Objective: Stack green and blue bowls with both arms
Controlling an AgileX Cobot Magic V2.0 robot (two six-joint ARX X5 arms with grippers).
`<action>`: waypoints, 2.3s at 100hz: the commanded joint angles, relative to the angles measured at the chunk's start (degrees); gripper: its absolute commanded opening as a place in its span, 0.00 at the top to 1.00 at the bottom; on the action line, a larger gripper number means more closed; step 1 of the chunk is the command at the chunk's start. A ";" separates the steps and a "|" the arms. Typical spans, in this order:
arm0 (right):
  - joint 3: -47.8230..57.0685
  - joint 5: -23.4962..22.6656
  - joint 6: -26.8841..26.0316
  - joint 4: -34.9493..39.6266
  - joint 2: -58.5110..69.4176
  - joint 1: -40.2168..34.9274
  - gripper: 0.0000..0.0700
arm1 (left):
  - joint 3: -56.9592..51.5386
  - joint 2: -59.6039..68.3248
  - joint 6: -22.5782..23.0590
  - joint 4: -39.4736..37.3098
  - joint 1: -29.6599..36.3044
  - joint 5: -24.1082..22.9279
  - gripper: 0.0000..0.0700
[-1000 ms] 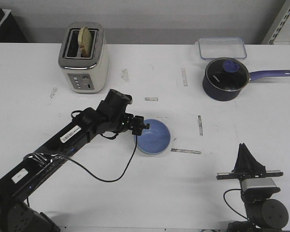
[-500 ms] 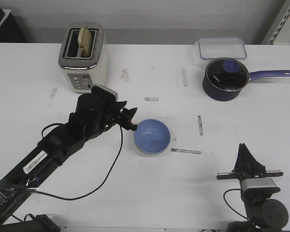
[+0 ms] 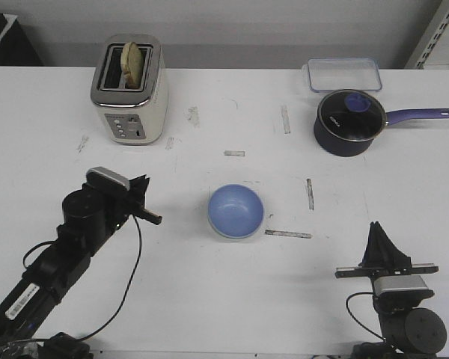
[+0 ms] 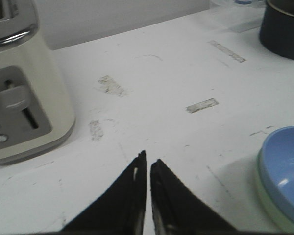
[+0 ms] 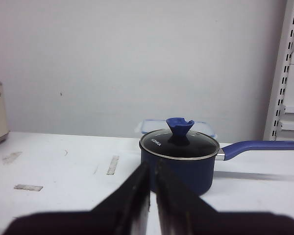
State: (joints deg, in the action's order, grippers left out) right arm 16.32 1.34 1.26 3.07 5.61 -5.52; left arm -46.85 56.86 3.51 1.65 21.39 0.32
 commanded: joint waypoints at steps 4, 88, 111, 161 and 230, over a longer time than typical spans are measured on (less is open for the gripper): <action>0.09 0.15 0.09 -0.46 -0.04 0.07 0.98 | 2.32 -4.09 -1.66 -1.86 -2.86 1.49 1.00; 0.09 0.15 0.09 -0.46 -0.04 0.07 0.98 | 27.34 -46.71 -7.65 -1.88 -17.73 1.64 1.00; 0.09 0.15 0.09 -0.46 -0.04 0.07 0.98 | 27.32 -51.84 -7.65 -1.29 -17.73 1.64 1.00; 0.09 0.15 0.09 -0.46 -0.04 0.07 0.98 | 27.56 -52.96 -7.63 -1.38 -18.05 0.24 1.00; 0.09 0.15 0.09 -0.46 -0.04 0.07 0.98 | 44.96 -56.41 -7.63 -14.01 -19.56 0.35 1.00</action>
State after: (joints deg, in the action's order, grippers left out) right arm 16.32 1.34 1.23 3.11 5.61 -5.52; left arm -2.11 0.73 -3.99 -10.59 1.93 0.56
